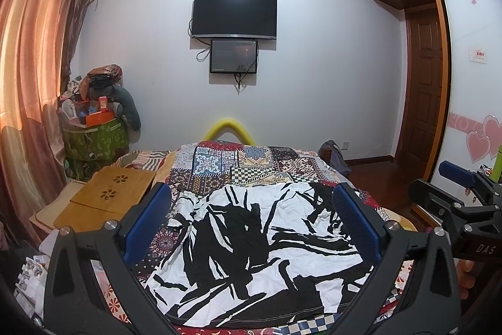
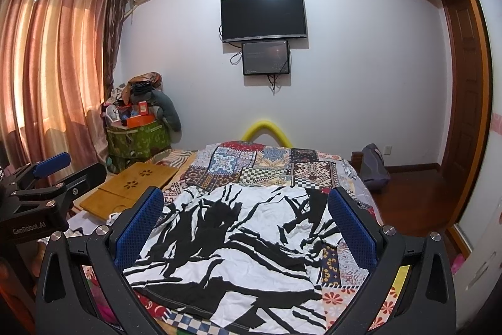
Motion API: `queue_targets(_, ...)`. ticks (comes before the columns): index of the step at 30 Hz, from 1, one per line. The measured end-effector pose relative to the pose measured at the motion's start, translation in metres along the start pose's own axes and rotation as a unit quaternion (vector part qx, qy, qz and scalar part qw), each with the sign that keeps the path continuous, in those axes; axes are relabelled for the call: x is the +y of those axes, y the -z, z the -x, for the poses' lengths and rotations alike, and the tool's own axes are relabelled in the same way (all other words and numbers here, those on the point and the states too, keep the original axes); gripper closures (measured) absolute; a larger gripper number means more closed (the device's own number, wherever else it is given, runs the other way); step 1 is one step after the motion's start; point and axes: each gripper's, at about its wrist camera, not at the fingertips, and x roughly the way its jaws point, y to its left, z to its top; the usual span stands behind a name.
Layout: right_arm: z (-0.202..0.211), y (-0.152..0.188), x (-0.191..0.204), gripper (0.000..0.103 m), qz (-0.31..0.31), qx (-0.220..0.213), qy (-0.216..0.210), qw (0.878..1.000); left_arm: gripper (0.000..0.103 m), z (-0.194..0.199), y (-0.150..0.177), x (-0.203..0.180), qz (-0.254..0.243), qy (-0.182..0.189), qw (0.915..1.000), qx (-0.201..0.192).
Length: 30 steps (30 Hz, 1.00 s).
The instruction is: Fold small clothes
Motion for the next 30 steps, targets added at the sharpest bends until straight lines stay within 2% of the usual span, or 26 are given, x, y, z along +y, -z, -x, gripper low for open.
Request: queue_targets(30,-0.0084,0.0029,0.0007,0.000,-0.007,0.010,-0.004,1.000,0.000,-0.0057,0.0020,0.0030,0.005,0.001,1.0000,0.007)
